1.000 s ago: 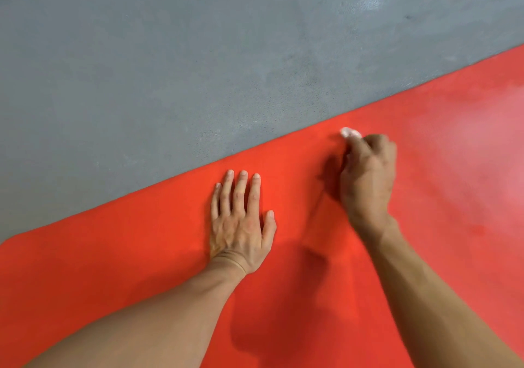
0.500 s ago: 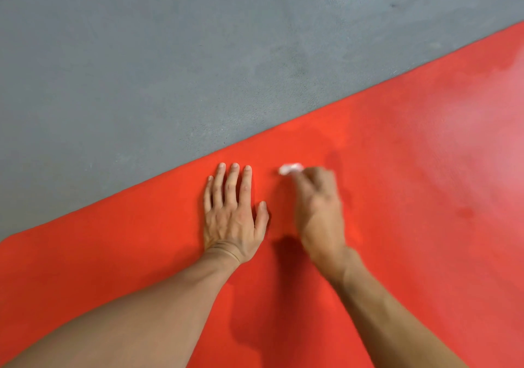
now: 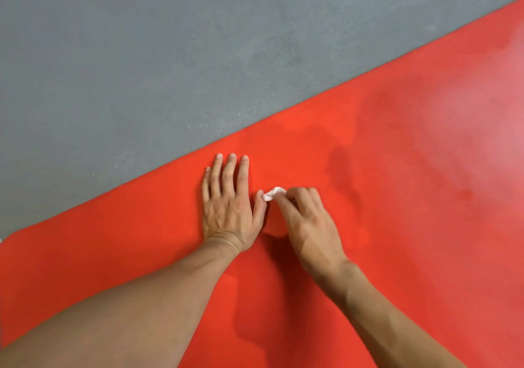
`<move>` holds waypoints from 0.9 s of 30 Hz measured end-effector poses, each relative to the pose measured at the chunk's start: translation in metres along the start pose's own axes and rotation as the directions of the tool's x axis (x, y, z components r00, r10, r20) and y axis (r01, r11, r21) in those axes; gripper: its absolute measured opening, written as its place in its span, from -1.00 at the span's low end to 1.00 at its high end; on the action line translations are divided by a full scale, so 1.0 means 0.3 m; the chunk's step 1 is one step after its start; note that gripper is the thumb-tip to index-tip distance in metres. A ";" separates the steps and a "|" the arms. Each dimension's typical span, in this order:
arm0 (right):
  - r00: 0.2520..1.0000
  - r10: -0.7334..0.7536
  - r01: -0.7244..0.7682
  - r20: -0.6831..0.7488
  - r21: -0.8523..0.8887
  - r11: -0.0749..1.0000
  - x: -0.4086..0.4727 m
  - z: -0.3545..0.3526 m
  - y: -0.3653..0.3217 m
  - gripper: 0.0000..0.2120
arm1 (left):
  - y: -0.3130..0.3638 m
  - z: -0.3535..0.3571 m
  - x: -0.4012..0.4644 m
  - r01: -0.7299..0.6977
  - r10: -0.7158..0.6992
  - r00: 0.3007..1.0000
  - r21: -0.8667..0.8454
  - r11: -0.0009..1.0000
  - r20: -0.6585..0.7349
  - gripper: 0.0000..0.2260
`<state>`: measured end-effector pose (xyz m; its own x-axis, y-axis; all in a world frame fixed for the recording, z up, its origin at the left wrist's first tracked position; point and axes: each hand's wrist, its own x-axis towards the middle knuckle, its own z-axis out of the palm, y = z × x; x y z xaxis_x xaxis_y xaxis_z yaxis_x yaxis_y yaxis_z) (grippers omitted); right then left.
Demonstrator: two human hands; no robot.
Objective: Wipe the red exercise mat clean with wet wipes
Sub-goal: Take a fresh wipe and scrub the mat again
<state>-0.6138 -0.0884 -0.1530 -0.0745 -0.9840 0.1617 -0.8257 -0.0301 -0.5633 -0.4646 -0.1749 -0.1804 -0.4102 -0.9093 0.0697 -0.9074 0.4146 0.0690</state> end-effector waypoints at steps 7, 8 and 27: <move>0.851 0.419 -0.438 -0.315 0.012 0.899 0.049 -0.030 0.141 -0.59 | -0.002 0.002 -0.003 0.001 -0.001 1.000 0.009 1.000 0.001 -0.37; 0.888 0.390 -0.394 -0.242 0.034 0.918 0.024 0.012 0.070 -0.60 | -0.002 0.001 -0.004 -0.001 0.001 1.000 0.007 1.000 -0.004 -0.37; 0.984 0.140 -0.140 -0.108 0.009 0.990 -0.084 -0.070 0.110 -0.61 | 0.007 0.001 -0.004 0.014 -0.014 0.999 -0.019 1.000 -0.030 -0.38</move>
<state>-0.6511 -0.0607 -0.1587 -0.2492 -0.9538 0.1677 -0.8020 0.1062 -0.5879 -0.4661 -0.1728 -0.1806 -0.3943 -0.9137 0.0984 -0.9109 0.4028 0.0892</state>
